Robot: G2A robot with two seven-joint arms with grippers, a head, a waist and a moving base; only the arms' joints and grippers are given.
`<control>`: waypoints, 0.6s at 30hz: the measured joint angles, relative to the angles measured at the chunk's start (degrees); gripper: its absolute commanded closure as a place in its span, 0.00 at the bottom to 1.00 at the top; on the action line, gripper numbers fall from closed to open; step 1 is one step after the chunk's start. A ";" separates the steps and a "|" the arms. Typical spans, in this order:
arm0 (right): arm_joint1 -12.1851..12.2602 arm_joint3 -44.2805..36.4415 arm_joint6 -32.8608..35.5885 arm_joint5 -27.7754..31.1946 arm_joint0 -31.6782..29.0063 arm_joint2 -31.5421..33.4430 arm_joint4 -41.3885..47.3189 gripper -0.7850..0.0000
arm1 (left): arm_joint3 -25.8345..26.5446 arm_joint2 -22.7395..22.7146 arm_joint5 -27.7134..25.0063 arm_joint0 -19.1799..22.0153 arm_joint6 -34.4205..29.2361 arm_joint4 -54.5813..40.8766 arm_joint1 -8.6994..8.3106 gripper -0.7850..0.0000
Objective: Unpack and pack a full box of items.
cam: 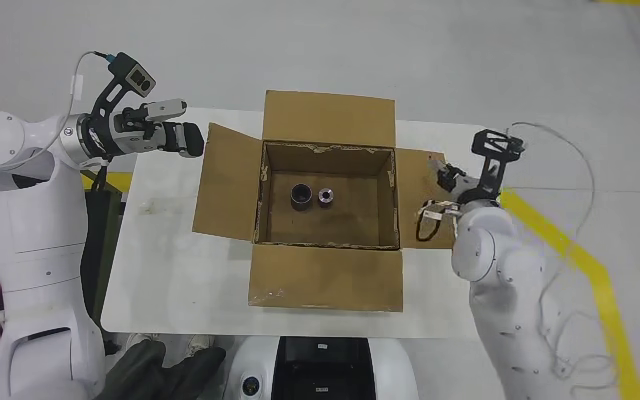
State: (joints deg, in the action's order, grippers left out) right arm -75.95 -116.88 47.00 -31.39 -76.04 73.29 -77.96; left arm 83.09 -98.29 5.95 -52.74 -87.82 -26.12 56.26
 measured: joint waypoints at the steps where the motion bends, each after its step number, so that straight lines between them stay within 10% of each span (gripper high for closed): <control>1: -0.10 0.00 0.19 0.08 0.28 -0.85 -0.56 0.00 | 0.00 0.00 0.00 0.00 0.00 0.00 0.00 0.00; 18: -2.48 0.61 2.73 5.13 3.80 -17.37 -8.40 0.00 | 0.00 0.00 0.00 0.00 0.00 0.00 0.00 0.00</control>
State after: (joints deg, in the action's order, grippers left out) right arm -78.43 -116.27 49.73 -26.25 -72.24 55.92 -86.37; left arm 83.09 -98.29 5.95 -52.74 -87.82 -26.12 56.26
